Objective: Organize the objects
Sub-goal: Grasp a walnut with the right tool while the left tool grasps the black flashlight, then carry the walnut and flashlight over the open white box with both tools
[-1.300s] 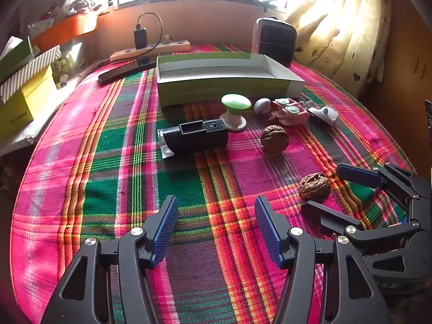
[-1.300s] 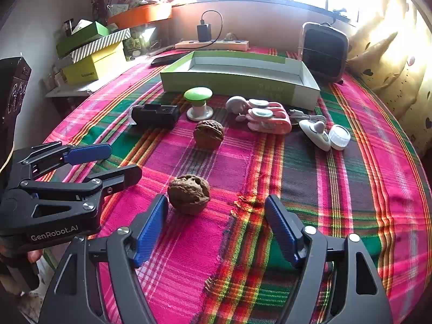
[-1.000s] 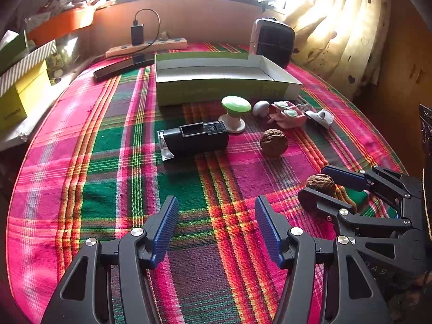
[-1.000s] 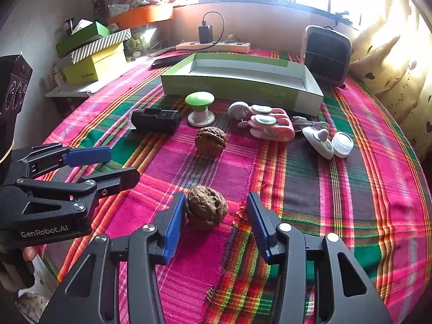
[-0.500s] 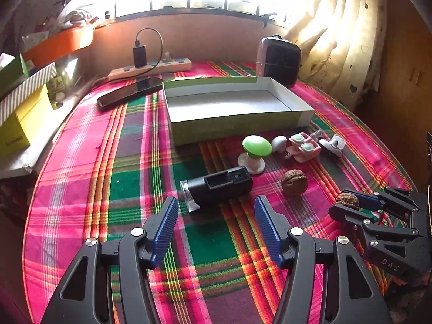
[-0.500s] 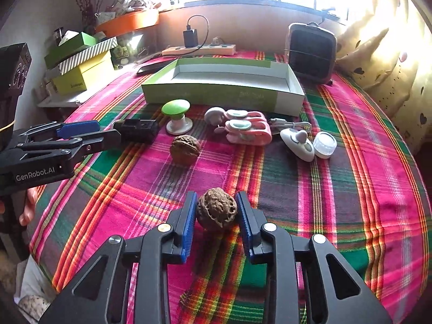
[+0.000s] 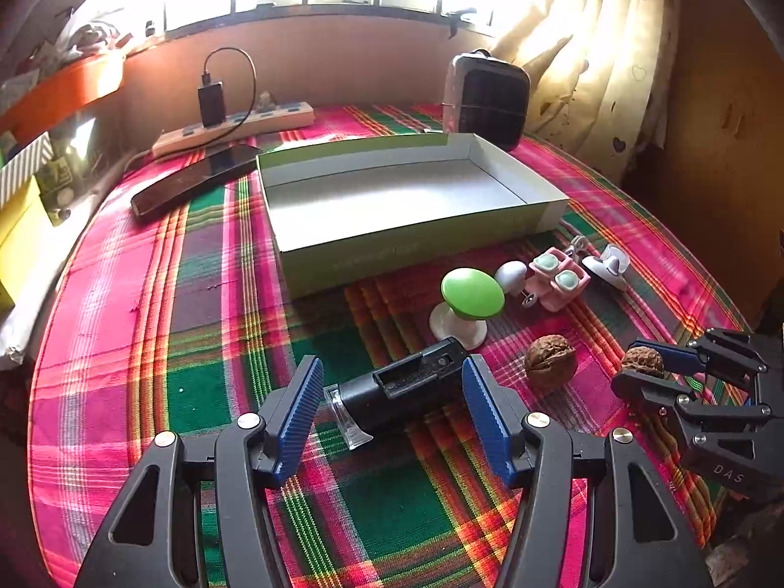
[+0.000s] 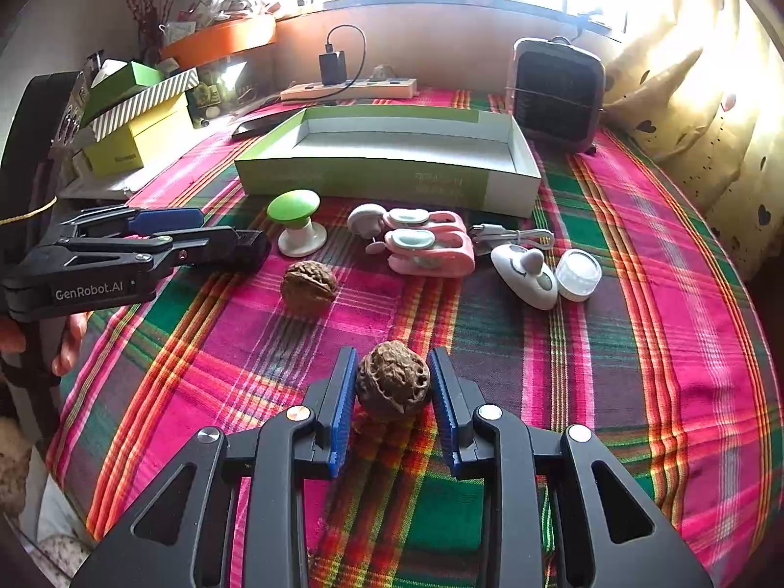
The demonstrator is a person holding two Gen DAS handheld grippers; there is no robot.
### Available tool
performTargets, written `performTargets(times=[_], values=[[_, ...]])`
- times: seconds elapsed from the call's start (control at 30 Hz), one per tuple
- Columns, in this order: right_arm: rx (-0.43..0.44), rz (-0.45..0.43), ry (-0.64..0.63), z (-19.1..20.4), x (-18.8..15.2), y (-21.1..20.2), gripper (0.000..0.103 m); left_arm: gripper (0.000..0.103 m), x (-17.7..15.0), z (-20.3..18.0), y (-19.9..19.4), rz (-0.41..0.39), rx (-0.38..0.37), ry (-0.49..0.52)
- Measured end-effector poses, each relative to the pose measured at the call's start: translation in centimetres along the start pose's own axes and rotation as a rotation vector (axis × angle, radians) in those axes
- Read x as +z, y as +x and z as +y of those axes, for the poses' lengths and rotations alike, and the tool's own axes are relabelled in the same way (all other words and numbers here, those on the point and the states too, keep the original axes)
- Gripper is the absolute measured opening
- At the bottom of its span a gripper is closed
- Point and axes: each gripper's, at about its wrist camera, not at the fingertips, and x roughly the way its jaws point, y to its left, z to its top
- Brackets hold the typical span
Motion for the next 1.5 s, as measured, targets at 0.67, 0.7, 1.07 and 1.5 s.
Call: performTargets(times=[0.67, 0.7, 1.07, 1.5], values=[[-0.006, 0.015, 0.002, -0.7, 0.5, 0.3, 0.031, 0.058, 0.2, -1.6, 0.5, 0.063, -0.068, 0.075], [-0.002, 0.015, 0.007, -0.9, 0.5, 0.4, 0.031, 0.058, 0.2, -1.7, 0.7, 0.068, -0.068, 0.077], [0.054, 0.017, -0.003, -1.8, 0.5, 0.7, 0.031, 0.049, 0.3, -3.4, 1.9, 0.11, 0.032, 0.083], [0.091, 0.016, -0.018, -1.9, 0.6, 0.7, 0.031, 0.025, 0.1, -3.5, 1.4, 0.101, 0.088, -0.014]])
